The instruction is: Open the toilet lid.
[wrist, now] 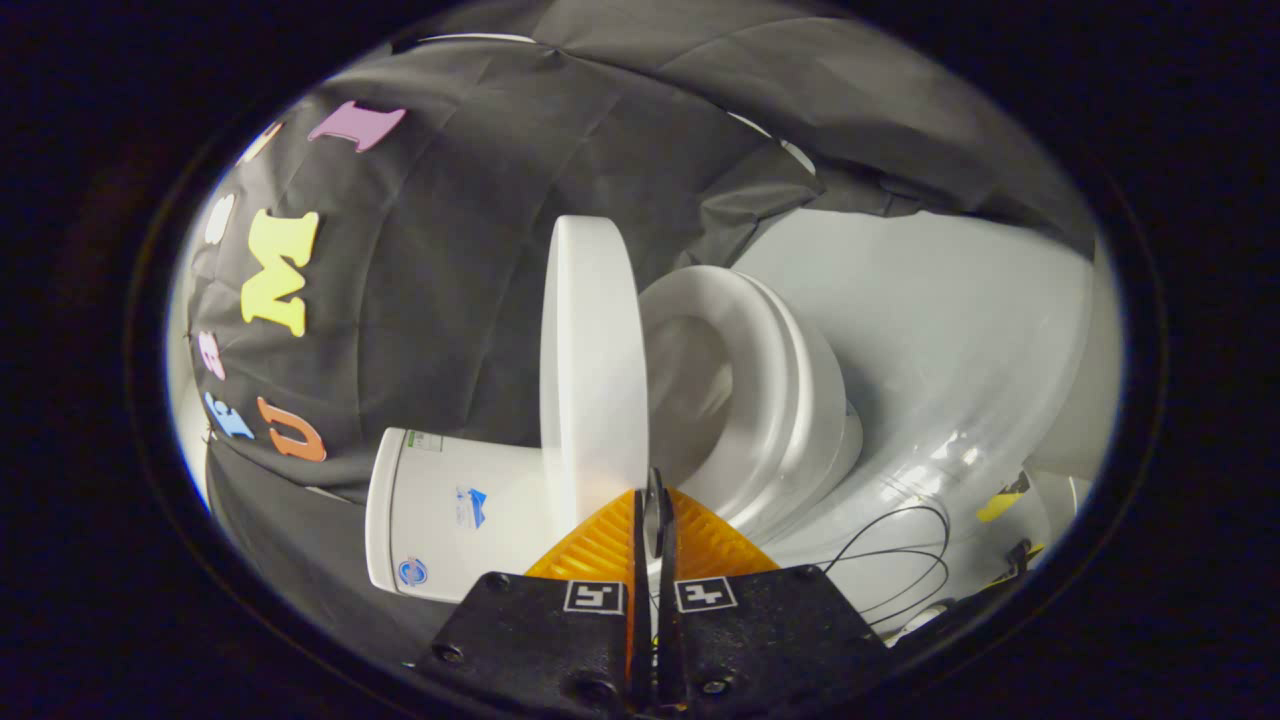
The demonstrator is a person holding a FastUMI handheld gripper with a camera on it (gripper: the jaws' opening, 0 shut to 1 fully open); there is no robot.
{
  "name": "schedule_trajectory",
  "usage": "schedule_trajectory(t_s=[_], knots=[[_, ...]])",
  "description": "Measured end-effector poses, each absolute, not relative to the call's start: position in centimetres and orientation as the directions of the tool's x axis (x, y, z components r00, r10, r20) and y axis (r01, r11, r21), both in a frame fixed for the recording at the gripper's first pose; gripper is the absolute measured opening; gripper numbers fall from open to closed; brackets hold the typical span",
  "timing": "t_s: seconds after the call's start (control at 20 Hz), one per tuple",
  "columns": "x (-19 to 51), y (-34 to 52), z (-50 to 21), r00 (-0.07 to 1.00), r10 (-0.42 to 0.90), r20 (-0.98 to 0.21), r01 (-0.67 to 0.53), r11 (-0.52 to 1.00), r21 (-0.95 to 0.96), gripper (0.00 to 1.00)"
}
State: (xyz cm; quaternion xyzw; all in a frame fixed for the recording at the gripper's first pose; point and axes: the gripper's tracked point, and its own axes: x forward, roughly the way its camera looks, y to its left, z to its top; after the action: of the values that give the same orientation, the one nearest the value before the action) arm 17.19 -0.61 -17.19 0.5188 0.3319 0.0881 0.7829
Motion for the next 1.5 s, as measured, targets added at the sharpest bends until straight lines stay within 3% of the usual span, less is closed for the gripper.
schedule_trajectory(t_s=[0.3, 0.7, 1.5], knots=[[16.9, 1.0, -12.8, 0.778, 0.449, -0.44, 0.126, 0.574, 0.809, 0.06], [16.2, 3.0, -9.7, 0.812, 0.366, -0.455, 0.108, 0.671, 0.733, 0.06], [15.3, 7.2, -4.6, 0.837, 0.317, -0.446, 0.044, 0.773, 0.632, 0.05]])
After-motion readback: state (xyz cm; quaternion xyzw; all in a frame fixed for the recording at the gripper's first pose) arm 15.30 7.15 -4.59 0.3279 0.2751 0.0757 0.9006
